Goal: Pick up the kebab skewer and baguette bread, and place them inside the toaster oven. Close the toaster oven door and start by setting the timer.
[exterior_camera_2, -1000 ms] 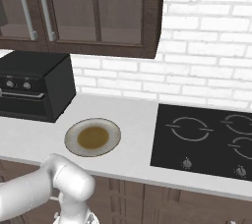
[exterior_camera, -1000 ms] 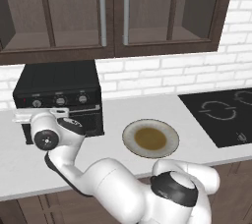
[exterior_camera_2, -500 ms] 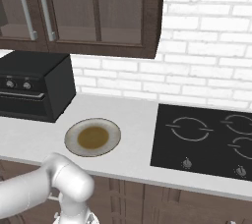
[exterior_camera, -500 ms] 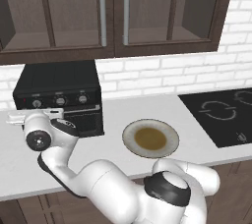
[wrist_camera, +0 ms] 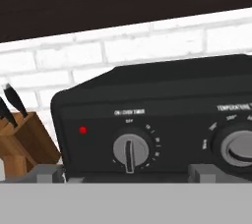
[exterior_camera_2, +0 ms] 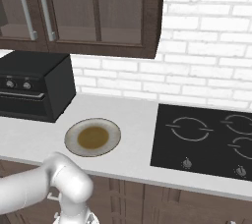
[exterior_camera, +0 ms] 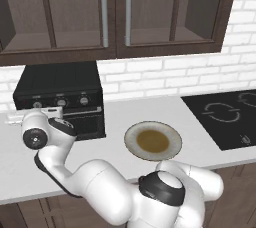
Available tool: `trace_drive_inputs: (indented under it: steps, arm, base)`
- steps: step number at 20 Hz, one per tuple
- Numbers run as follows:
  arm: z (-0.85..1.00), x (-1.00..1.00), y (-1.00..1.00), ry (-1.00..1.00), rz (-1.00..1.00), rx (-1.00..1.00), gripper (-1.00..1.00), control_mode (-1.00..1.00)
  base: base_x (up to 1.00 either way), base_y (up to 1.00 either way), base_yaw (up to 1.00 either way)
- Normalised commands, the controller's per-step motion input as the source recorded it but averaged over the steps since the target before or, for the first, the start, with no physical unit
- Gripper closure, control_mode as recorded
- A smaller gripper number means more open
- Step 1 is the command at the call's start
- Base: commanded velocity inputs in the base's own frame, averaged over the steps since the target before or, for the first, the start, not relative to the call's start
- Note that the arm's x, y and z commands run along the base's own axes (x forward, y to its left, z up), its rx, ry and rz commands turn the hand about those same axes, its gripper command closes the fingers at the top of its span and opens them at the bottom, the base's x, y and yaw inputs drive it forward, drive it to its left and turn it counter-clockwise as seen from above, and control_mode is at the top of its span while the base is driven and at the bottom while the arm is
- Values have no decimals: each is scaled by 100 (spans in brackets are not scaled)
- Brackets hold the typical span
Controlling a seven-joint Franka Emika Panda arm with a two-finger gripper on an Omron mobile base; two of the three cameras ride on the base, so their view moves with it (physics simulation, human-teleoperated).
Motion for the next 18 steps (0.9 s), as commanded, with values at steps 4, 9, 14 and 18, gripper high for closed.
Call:
trace_drive_inputs:
  steps: [4, 9, 14, 18]
  arm:
    - [0, 23, 0, 0, -4, -3, -100, -100]
    - [-10, 10, 0, 0, -1, -2, -100, -100]
    - [-15, 0, 0, 0, 0, 0, -100, -100]
    - [-12, 0, 0, 1, 0, 0, -100, -100]
  base:
    - [0, 0, 0]
    - [0, 0, 0]
    - [0, 0, 0]
    - [0, 0, 0]
